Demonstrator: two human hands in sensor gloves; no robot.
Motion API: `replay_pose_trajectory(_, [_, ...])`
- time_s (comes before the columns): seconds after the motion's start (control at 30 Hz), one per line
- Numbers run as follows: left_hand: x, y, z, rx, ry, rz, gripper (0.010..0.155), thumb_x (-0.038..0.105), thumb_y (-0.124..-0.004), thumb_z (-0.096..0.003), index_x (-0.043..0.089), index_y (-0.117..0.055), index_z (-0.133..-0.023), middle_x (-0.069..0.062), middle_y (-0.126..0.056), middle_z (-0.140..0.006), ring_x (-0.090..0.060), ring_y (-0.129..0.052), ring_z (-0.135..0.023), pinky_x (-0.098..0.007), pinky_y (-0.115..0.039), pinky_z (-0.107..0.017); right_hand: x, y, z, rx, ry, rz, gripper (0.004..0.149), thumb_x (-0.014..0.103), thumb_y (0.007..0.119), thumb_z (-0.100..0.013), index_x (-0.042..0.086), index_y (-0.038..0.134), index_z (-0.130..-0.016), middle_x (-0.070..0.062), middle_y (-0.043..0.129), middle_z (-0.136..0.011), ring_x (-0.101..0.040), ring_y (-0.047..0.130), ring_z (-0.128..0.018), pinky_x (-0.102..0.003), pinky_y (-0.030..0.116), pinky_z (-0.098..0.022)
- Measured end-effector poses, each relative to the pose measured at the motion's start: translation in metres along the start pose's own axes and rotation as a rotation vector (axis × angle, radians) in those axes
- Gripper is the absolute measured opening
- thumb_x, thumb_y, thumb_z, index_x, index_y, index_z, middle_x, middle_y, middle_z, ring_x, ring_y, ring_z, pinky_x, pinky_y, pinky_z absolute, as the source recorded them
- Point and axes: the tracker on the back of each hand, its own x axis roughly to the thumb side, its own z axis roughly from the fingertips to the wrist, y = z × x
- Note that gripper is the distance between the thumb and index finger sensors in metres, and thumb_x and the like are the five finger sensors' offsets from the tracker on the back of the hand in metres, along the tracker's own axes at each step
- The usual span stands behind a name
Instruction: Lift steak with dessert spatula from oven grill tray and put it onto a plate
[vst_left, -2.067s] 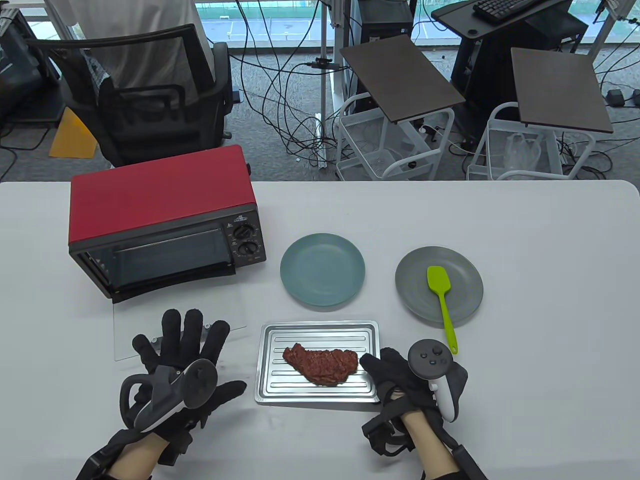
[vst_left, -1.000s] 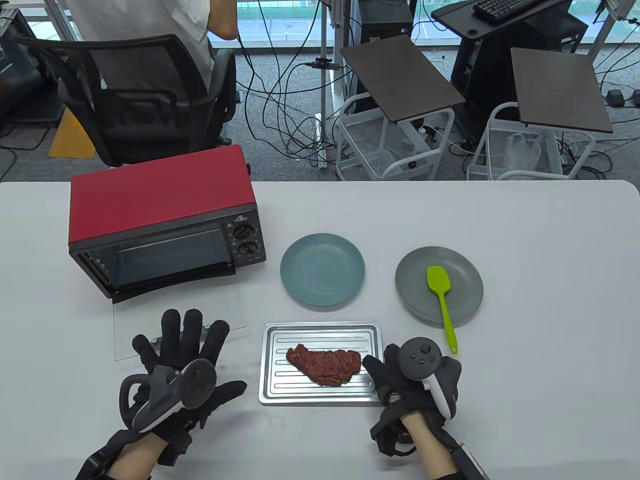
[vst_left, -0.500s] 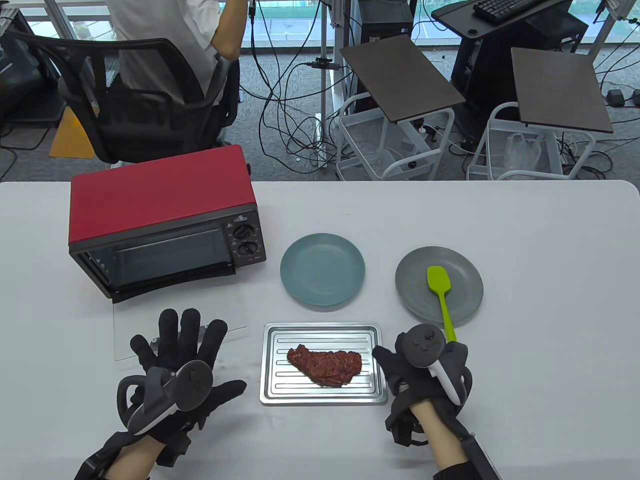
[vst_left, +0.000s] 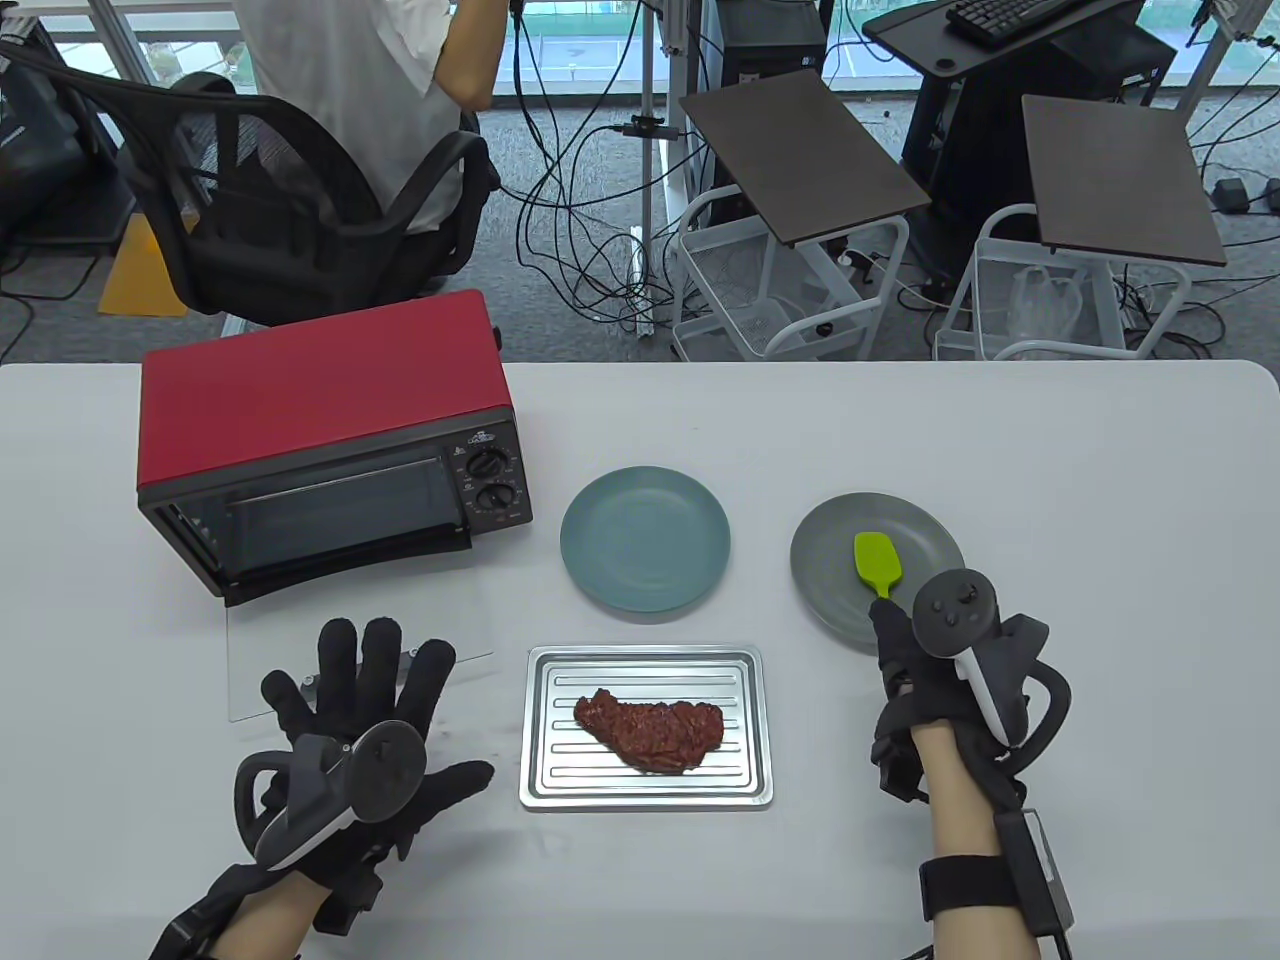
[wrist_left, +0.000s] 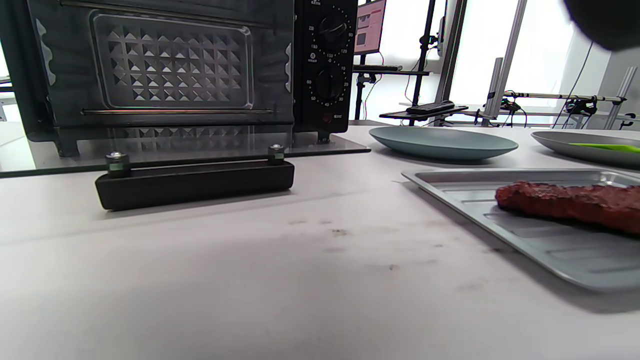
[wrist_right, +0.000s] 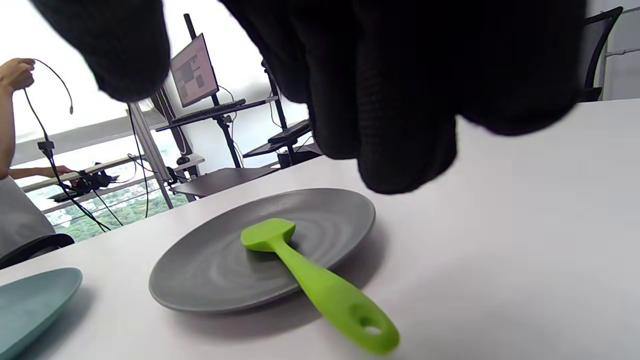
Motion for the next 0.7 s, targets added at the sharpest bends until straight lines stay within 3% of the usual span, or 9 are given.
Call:
replay_pose_trajectory(0.3, [-0.001, 0.001, -0.001, -0.003, 0.0, 0.006, 0.109, 0.091, -0.07, -0.033, 0.048, 0.006, -0.099, 0.003, 0.014, -0.114, -0.039, 0.014, -0.11, -0.083, -0.011, -0.066, 0.002, 0.036, -0.016, 0.074, 0.065, 0.236, 0.076, 0.059, 0.077, -0.048, 0.002, 0.066, -0.098, -0.02, 0.089, -0.077, -0.037, 0.099, -0.047, -0.052, 0.084, -0.037])
replay_pose_trajectory(0.7, [-0.001, 0.001, -0.002, -0.004, -0.011, 0.021, 0.109, 0.091, -0.07, -0.033, 0.048, 0.006, -0.099, 0.003, 0.014, -0.114, -0.039, 0.014, -0.11, -0.083, -0.011, -0.066, 0.006, 0.061, -0.027, 0.165, 0.132, 0.305, 0.075, 0.059, 0.081, -0.046, 0.001, 0.072, -0.092, -0.016, 0.093, -0.07, -0.032, 0.101, -0.041, -0.048, 0.086, -0.033])
